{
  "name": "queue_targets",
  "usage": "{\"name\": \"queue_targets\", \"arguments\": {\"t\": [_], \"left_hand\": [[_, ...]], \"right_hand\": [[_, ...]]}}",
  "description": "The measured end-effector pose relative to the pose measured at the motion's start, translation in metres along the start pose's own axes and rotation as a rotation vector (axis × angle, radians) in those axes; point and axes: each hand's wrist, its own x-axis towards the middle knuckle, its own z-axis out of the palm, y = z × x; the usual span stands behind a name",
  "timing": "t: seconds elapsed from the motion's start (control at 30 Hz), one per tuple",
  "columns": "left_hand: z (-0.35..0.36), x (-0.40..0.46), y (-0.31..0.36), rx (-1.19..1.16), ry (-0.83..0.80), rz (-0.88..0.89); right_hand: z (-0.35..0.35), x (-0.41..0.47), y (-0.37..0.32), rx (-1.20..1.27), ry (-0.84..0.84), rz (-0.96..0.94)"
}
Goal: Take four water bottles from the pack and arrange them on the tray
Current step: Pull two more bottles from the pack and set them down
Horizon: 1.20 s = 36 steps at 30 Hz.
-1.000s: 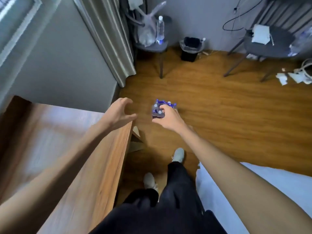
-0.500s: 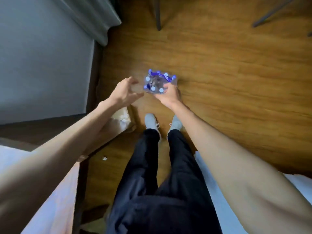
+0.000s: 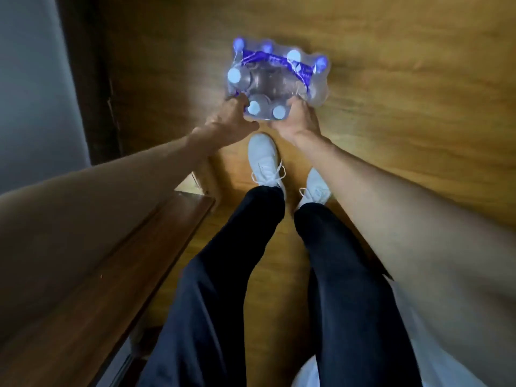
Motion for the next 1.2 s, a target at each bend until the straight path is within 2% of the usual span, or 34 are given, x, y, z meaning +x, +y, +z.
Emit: {"name": "queue_targets", "arguments": {"t": [0.1,0.17,0.3,0.37,0.47,0.57,0.83,0.97,1.07,1.2], "left_hand": [[0.032,0.047,-0.023,-0.004,0.017,-0.026],[0.048,0.069,-0.03,0.013,0.085,-0.024],[0.062,0.093,-0.026,0.213,0.216,-0.023],[0.062,0.099,-0.022,0.217,0.183,-0.013],[0.053,0.096,-0.015,0.092,0.123,-0.038],[0.04,0.08,-0.006,-0.018,0.184,-0.048],[-0.023,-0.05,0.027,-0.1,0.324,-0.036],[-0.065,-0.144,0.057,-0.119,0.377,-0.04],[-0.093,-0.224,0.078,-0.149,0.435,0.023],[-0.131,-0.332,0.102,-0.165,0.525,0.065]], "right_hand": [[0.026,0.047,0.009,-0.138,0.026,-0.019],[0.041,0.069,0.012,-0.253,0.084,-0.045],[0.054,0.094,0.01,-0.46,0.155,-0.104],[0.054,0.094,0.007,-0.446,0.132,-0.118],[0.045,0.082,0.005,-0.367,0.164,-0.146],[0.029,0.062,0.0,-0.299,0.218,-0.173],[-0.041,-0.068,-0.047,-0.184,0.28,-0.19],[-0.091,-0.167,-0.074,-0.196,0.234,-0.221],[-0.127,-0.248,-0.087,-0.227,0.2,-0.286],[-0.176,-0.355,-0.111,-0.244,0.222,-0.384]]}}
